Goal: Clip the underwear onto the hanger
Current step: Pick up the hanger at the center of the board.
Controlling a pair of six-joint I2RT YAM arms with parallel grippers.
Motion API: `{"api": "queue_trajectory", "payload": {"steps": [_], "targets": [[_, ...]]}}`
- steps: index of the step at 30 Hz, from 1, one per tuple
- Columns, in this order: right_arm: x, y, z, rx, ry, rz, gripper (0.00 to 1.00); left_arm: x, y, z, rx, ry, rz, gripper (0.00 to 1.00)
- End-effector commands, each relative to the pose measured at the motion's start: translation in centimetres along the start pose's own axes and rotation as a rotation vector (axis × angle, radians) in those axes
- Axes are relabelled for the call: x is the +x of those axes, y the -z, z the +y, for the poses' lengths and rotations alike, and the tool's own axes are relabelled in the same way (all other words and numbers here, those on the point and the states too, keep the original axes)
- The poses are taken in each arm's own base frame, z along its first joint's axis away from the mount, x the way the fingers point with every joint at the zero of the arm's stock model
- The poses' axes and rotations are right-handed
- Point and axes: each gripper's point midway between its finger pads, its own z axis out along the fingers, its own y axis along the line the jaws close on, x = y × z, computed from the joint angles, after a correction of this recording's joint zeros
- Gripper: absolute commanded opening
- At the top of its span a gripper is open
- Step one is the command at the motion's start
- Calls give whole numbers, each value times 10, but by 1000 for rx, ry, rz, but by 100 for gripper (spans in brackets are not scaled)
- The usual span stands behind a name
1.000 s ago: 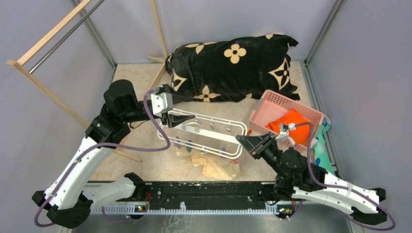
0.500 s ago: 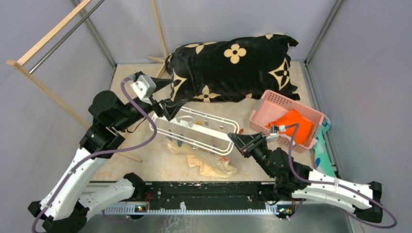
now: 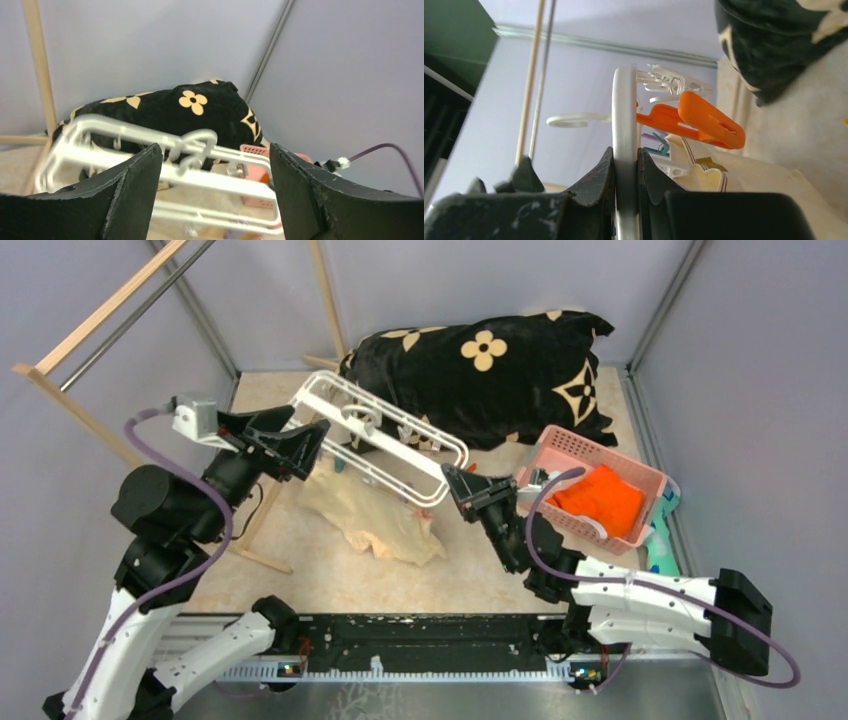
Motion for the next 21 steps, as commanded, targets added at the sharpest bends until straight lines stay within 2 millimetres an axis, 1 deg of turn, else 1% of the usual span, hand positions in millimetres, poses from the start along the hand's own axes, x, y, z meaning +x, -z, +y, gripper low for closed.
{"api": "queue_trajectory", "payload": {"steps": [1, 4, 6, 7, 10, 13, 17, 20, 21], "targets": [[-57, -11, 142, -352, -397, -134, 0, -17, 19, 11, -104, 208, -68, 82], [-58, -26, 152, -348, -419, -140, 0, -14, 26, 14, -109, 258, -107, 78], [-57, -37, 158, -335, -423, -135, 0, -4, 27, 16, -112, 258, -96, 77], [-57, -41, 165, -336, -432, -135, 0, 1, 27, 16, -108, 245, -81, 77], [-51, -56, 173, -328, -425, -130, 0, 11, 28, 19, -119, 214, -40, 80], [-42, -72, 182, -331, -438, -109, 0, 15, 32, 25, -142, 157, -12, 83], [-20, -98, 195, -338, -452, -47, 0, 29, 43, 50, -268, 120, 16, 88], [-8, -114, 206, -346, -467, -17, 0, 43, 51, 72, -374, 120, -2, 88], [-4, -119, 210, -352, -476, -6, 0, 48, 52, 75, -384, 123, -7, 88]]}}
